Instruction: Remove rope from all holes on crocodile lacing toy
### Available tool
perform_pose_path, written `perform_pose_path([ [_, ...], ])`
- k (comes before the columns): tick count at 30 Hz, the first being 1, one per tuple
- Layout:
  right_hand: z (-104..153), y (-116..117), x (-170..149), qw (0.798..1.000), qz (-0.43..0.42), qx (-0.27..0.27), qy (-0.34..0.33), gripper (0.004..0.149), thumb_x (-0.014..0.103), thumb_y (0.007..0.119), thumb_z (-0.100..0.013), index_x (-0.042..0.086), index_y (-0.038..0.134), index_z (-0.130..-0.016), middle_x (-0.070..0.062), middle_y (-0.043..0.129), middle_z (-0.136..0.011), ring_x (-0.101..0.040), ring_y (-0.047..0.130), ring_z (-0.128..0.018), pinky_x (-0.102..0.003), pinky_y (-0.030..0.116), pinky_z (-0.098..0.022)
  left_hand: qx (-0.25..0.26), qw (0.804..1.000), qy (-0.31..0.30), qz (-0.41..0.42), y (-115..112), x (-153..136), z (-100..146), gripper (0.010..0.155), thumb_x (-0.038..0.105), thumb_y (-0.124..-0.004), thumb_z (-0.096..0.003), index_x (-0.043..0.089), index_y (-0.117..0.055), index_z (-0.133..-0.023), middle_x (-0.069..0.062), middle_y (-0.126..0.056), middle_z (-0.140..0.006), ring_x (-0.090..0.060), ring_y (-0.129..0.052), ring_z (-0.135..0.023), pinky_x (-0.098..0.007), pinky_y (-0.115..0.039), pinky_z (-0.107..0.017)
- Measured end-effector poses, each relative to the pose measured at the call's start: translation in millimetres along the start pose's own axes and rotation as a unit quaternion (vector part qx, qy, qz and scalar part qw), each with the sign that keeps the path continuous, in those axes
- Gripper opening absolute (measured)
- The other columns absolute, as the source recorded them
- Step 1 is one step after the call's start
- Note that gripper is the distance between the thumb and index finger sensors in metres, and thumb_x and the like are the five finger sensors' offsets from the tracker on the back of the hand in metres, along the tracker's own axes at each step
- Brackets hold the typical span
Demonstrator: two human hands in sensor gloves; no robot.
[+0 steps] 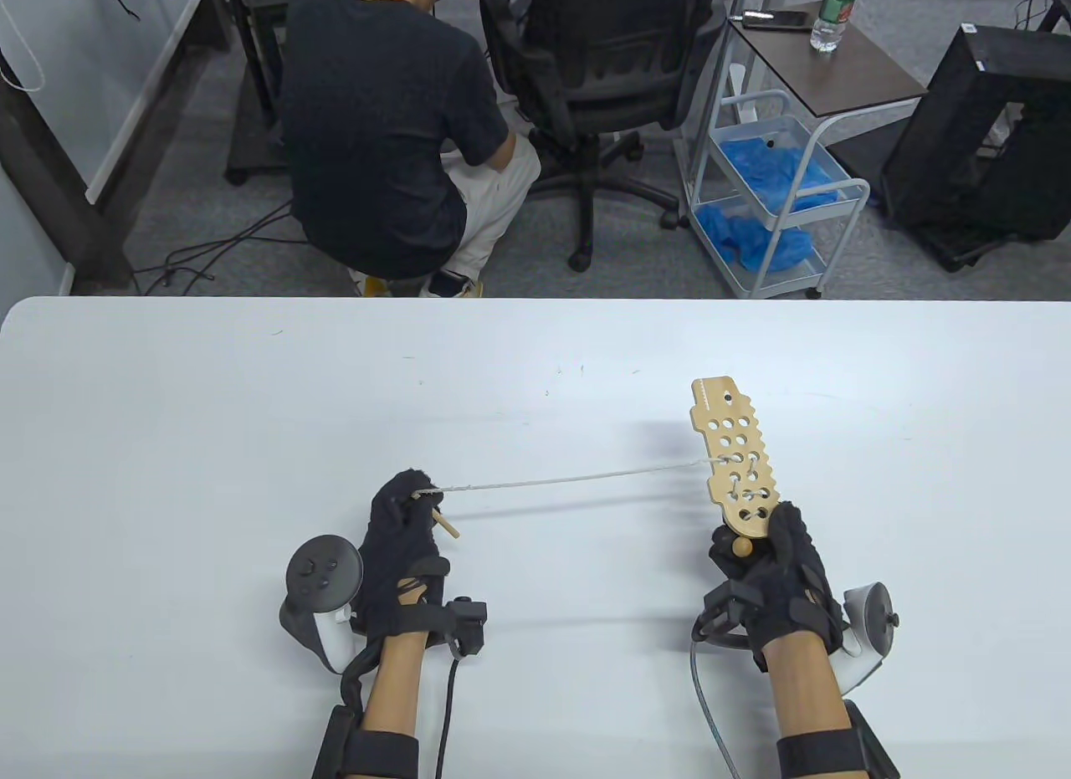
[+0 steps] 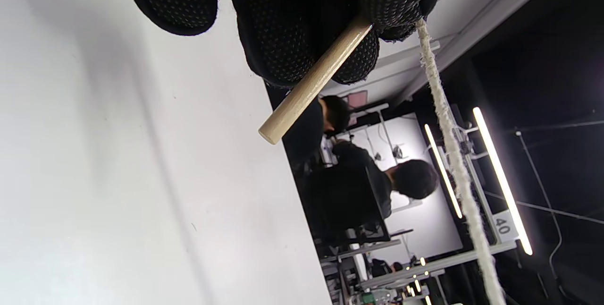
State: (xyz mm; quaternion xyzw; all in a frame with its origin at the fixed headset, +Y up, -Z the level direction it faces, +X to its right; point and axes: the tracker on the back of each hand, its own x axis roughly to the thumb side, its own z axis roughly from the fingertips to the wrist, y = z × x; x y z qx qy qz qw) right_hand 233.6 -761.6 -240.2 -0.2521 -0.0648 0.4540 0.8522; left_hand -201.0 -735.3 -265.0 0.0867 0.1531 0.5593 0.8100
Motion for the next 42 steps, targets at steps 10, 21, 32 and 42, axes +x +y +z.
perform_pose_path([
  [10, -0.2, -1.0, 0.0, 1.0, -0.014, 0.0, 0.003, 0.05, 0.042, 0.073, -0.048, 0.01, 0.073, -0.086, -0.018, 0.091, -0.072, -0.031, 0.097, -0.051, -0.058, 0.074, -0.051, 0.005, 1.0, 0.011, 0.023, 2.9, -2.9, 0.2, 0.046, 0.041, -0.07, -0.0543, 0.044, -0.064, -0.1, 0.01, -0.089, -0.091, -0.013, -0.092, -0.08, -0.052, -0.074, -0.068],
  [21, 0.1, -3.0, 0.8, 0.999, -0.035, -0.004, 0.004, 0.05, 0.042, 0.072, -0.048, 0.011, 0.072, -0.087, -0.017, 0.09, -0.073, -0.03, 0.097, -0.052, -0.057, 0.074, -0.052, 0.01, 0.999, 0.014, 0.047, 5.3, -3.8, 1.2, 0.045, 0.042, -0.069, -0.0549, 0.044, -0.062, -0.1, 0.011, -0.089, -0.09, -0.012, -0.092, -0.079, -0.051, -0.074, -0.068],
  [32, 0.4, -3.4, 0.4, 0.995, -0.098, 0.003, -0.003, 0.05, 0.043, 0.07, -0.049, 0.013, 0.069, -0.089, -0.015, 0.089, -0.076, -0.028, 0.096, -0.055, -0.056, 0.073, -0.054, 0.018, 0.997, 0.017, 0.076, 7.4, -5.0, 2.2, 0.045, 0.042, -0.067, -0.0553, 0.043, -0.061, -0.1, 0.011, -0.088, -0.09, -0.011, -0.092, -0.079, -0.051, -0.074, -0.068],
  [42, -1.4, -7.9, 1.1, 0.991, -0.132, -0.005, -0.006, 0.05, 0.044, 0.069, -0.049, 0.015, 0.067, -0.089, -0.014, 0.087, -0.077, -0.027, 0.095, -0.057, -0.055, 0.073, -0.056, 0.024, 0.996, 0.019, 0.09, 8.9, -4.7, 3.4, 0.044, 0.043, -0.067, -0.0554, 0.043, -0.06, -0.099, 0.012, -0.088, -0.09, -0.011, -0.092, -0.079, -0.05, -0.074, -0.069],
])
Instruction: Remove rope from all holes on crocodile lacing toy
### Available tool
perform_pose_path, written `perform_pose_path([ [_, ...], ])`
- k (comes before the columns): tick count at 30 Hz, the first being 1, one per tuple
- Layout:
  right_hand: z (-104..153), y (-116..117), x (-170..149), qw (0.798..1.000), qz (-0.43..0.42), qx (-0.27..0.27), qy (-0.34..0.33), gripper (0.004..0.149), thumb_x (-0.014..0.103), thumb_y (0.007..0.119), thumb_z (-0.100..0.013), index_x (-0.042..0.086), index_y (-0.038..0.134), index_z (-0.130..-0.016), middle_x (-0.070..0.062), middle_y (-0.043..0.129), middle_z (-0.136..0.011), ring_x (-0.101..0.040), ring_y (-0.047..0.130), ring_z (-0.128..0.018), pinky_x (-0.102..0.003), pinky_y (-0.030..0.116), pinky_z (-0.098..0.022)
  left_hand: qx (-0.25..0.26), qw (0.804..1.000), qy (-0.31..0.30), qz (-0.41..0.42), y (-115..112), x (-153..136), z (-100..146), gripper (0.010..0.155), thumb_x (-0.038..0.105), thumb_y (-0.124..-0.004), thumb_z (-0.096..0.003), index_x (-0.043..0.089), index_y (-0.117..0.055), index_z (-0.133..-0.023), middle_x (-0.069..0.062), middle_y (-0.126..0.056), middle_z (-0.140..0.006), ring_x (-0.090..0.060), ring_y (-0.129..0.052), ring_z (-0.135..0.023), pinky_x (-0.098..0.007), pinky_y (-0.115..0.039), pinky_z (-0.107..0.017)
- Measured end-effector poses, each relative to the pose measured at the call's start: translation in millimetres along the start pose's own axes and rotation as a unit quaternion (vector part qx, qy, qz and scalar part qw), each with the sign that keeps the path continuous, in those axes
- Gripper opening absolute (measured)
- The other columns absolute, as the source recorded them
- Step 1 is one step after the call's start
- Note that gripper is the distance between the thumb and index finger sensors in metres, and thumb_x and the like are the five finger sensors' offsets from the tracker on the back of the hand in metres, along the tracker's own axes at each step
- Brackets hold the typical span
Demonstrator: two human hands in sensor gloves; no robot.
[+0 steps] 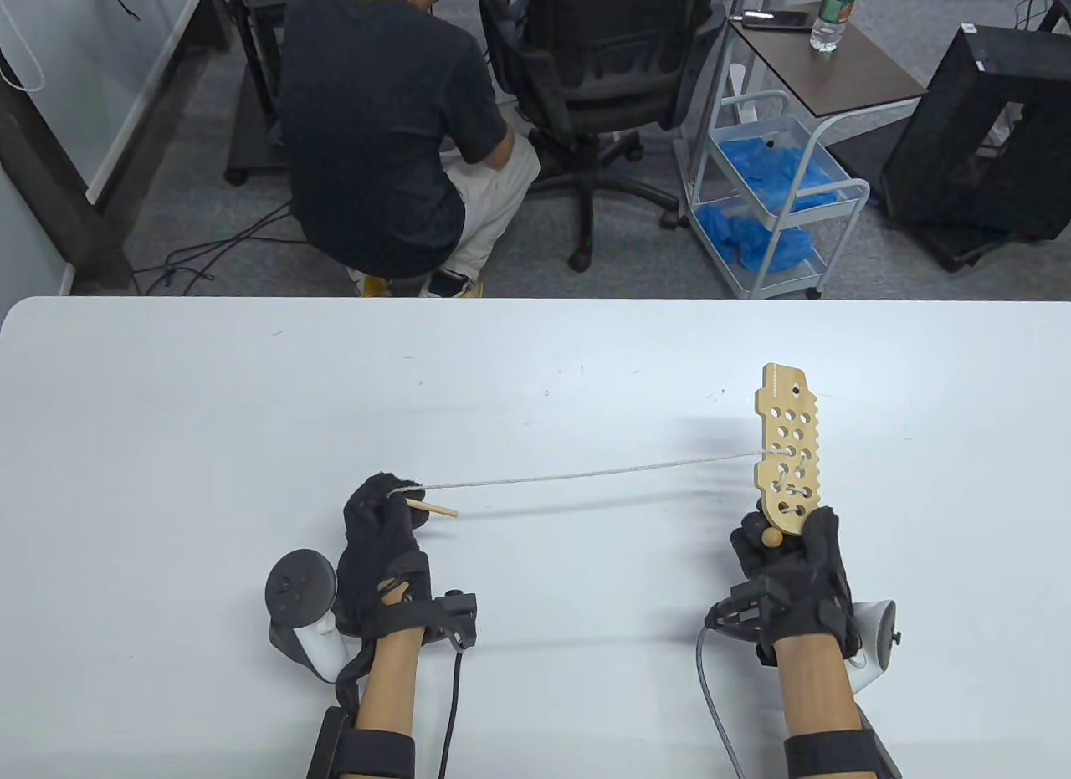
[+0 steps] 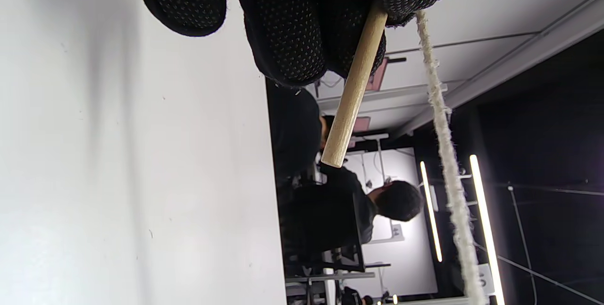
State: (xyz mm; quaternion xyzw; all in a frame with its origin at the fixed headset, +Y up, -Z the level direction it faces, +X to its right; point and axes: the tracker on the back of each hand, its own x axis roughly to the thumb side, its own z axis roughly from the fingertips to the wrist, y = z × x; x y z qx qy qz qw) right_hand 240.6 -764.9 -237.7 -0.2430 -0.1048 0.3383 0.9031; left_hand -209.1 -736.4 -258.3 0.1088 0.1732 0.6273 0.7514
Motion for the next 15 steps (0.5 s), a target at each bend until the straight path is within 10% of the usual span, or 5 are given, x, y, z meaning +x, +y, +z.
perform_pose_path([
  [15, -1.7, 0.3, -2.9, 1.0, -0.014, 0.01, -0.001, 0.05, 0.045, 0.069, -0.05, 0.016, 0.066, -0.09, -0.013, 0.087, -0.079, -0.027, 0.095, -0.058, -0.055, 0.073, -0.057, -0.009, 1.0, 0.002, 0.005, -2.6, 0.5, -0.1, 0.044, 0.043, -0.067, -0.0549, 0.042, -0.061, -0.099, 0.011, -0.089, -0.088, -0.011, -0.093, -0.076, -0.051, -0.074, -0.068],
])
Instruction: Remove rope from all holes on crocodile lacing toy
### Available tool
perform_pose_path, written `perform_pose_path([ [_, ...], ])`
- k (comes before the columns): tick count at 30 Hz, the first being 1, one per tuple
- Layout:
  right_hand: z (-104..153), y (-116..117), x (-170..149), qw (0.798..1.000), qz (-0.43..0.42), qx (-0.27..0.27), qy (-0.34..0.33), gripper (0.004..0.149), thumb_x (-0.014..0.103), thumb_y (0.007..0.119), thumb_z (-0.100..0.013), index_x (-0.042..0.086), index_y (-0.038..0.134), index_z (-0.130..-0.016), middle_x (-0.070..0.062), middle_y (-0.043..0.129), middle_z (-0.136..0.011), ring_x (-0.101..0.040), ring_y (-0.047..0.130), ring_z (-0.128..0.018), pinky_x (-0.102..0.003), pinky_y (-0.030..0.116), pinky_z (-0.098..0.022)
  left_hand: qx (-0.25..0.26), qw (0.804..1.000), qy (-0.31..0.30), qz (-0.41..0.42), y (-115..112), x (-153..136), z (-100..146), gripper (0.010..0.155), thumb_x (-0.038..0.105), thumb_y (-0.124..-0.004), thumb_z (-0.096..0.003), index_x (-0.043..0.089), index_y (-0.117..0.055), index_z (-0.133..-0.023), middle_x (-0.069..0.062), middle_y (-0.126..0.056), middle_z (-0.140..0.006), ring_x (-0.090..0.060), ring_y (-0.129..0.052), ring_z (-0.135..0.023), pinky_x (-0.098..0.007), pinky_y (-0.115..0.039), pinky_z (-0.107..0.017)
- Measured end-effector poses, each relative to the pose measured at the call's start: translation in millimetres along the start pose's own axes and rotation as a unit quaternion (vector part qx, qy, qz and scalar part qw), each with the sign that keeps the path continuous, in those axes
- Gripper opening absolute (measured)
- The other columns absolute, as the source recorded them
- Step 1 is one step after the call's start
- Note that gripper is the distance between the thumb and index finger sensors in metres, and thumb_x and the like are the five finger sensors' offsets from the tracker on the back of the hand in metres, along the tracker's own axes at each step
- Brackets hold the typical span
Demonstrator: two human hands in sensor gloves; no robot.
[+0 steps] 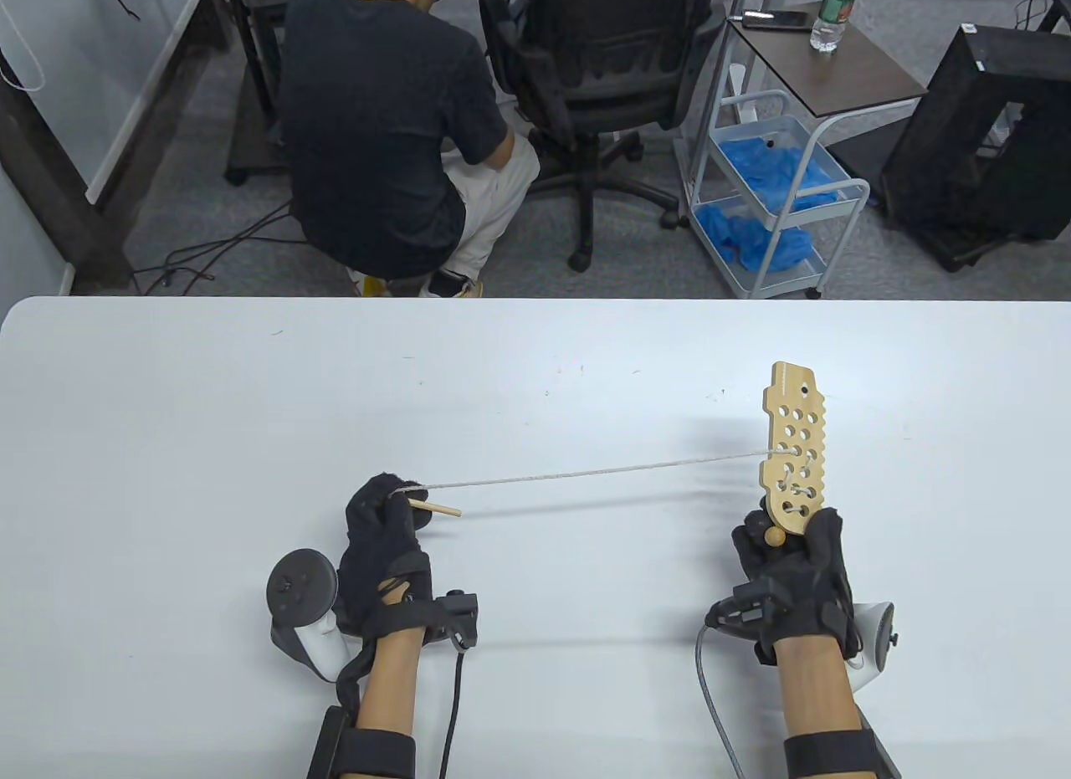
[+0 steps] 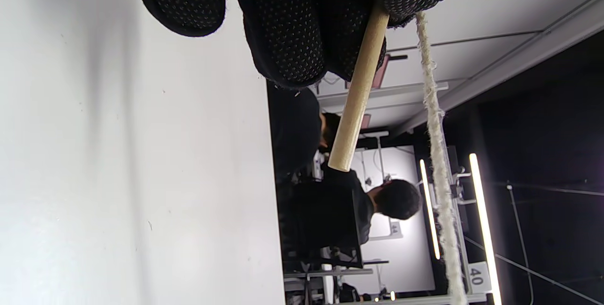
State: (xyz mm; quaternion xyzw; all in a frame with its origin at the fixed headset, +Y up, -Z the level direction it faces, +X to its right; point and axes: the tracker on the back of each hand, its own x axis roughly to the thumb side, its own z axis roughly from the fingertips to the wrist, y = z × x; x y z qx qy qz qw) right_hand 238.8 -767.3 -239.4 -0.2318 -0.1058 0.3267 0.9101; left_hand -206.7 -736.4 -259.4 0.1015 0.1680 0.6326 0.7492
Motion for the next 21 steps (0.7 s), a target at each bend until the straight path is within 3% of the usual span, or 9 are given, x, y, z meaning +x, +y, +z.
perform_pose_path([
  [21, 3, 11, -15, 0.997, 0.071, 0.031, -0.007, 0.05, 0.044, 0.071, -0.049, 0.014, 0.069, -0.089, -0.015, 0.088, -0.076, -0.029, 0.095, -0.056, -0.056, 0.073, -0.054, -0.007, 1.0, -0.019, -0.015, -5, 0, -1, 0.043, 0.046, -0.07, -0.0526, 0.044, -0.067, -0.095, 0.012, -0.094, -0.08, -0.01, -0.096, -0.069, -0.051, -0.075, -0.067],
])
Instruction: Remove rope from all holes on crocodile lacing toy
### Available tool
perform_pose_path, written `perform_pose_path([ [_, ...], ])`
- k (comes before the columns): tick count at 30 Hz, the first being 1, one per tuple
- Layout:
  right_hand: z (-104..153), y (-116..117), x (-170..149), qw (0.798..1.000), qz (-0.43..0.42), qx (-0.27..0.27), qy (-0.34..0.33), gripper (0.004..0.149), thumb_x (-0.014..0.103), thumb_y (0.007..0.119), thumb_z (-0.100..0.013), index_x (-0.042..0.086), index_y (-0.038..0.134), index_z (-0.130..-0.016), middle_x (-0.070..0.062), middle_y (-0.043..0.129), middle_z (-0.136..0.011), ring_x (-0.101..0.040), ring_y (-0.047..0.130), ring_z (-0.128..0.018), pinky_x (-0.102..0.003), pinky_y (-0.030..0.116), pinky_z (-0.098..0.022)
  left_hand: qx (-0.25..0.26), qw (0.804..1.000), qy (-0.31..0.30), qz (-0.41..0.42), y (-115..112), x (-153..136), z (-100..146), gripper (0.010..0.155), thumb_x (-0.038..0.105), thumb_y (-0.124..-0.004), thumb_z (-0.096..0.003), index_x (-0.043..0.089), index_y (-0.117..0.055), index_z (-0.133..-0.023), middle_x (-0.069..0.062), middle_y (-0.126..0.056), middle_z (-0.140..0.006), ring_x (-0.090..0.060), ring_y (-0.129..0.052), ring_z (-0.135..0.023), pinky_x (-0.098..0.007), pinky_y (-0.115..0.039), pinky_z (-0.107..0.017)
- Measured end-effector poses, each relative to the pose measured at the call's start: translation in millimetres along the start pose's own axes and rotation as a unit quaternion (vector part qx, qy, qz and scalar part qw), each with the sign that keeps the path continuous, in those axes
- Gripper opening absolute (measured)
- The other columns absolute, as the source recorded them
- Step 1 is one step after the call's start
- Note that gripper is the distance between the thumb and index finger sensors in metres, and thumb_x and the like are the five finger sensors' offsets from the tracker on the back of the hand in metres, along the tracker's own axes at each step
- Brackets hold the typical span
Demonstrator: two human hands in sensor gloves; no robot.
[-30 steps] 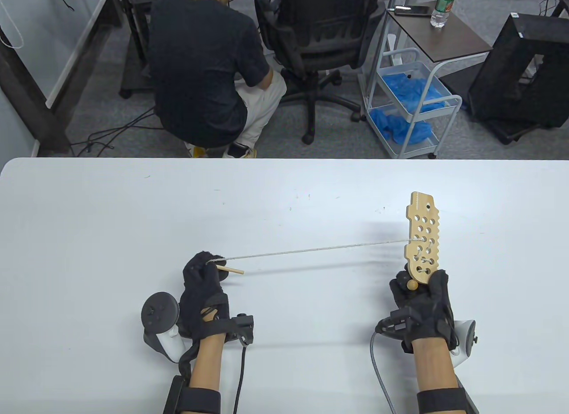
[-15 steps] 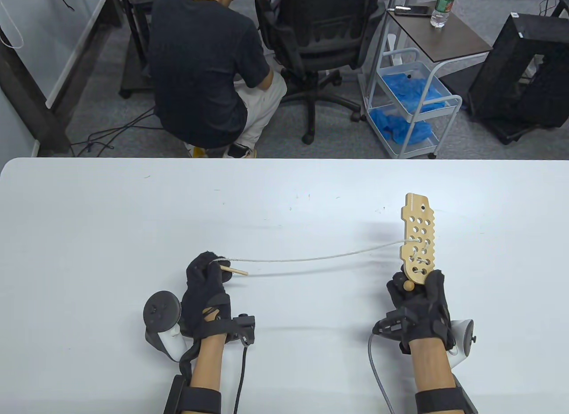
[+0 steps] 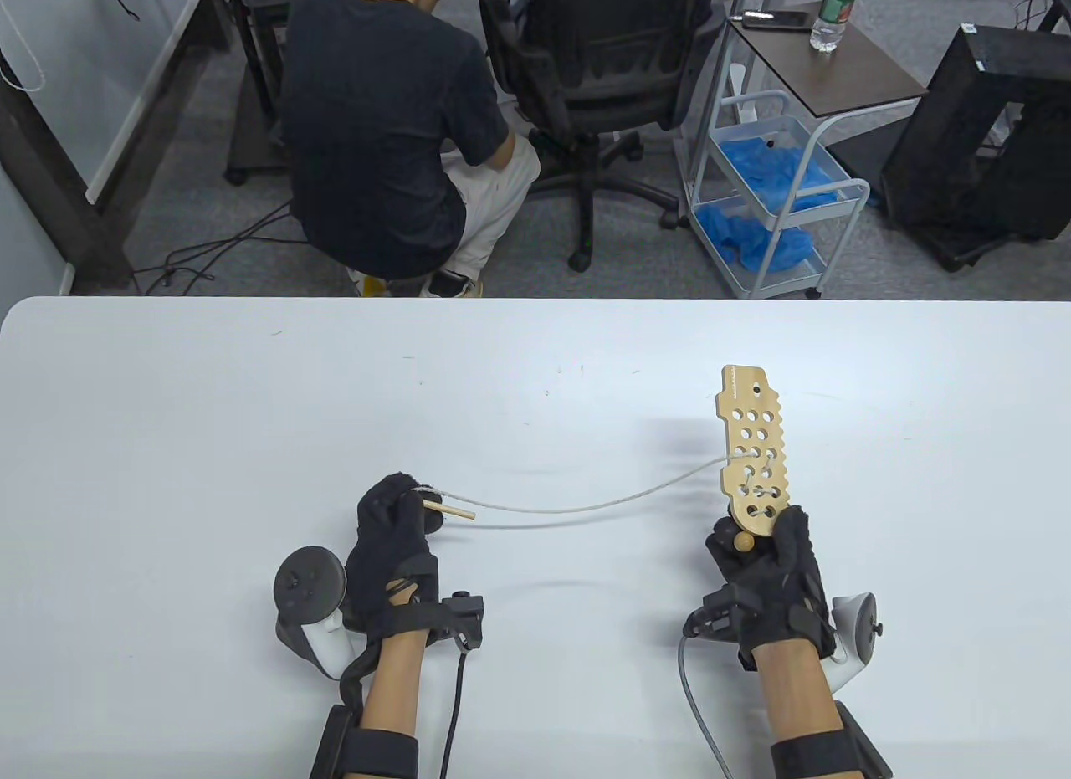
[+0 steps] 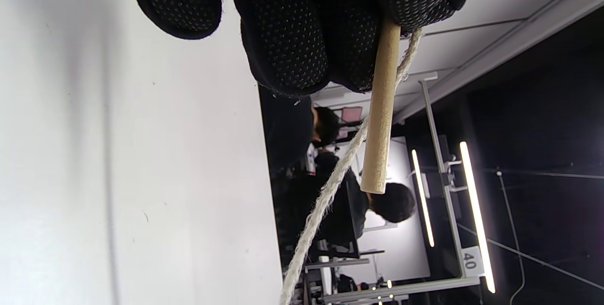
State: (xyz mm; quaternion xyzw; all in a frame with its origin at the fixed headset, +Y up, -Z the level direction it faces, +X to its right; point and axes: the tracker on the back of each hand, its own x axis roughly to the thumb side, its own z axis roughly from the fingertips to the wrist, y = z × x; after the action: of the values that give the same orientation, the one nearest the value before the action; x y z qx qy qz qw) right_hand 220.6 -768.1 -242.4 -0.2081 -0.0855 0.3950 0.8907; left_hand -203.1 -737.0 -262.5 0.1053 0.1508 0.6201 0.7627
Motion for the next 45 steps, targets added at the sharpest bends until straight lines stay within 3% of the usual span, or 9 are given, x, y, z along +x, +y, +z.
perform_pose_path([
  [35, 15, 29, -33, 0.989, 0.115, 0.097, 0.012, 0.05, 0.042, 0.073, -0.047, 0.012, 0.072, -0.087, -0.017, 0.09, -0.073, -0.031, 0.096, -0.052, -0.058, 0.073, -0.052, -0.023, 0.997, -0.063, -0.039, -14, 14, 5, 0.042, 0.049, -0.072, -0.0516, 0.044, -0.07, -0.093, 0.013, -0.097, -0.072, -0.008, -0.098, -0.062, -0.05, -0.076, -0.066],
  [45, 22, 41, -44, 0.978, 0.141, 0.152, 0.006, 0.05, 0.041, 0.074, -0.046, 0.011, 0.074, -0.086, -0.018, 0.091, -0.072, -0.032, 0.097, -0.05, -0.059, 0.073, -0.051, -0.044, 0.995, -0.078, -0.038, -24, 18, 10, 0.041, 0.049, -0.074, -0.0507, 0.043, -0.073, -0.091, 0.013, -0.099, -0.07, -0.008, -0.099, -0.06, -0.049, -0.077, -0.065],
])
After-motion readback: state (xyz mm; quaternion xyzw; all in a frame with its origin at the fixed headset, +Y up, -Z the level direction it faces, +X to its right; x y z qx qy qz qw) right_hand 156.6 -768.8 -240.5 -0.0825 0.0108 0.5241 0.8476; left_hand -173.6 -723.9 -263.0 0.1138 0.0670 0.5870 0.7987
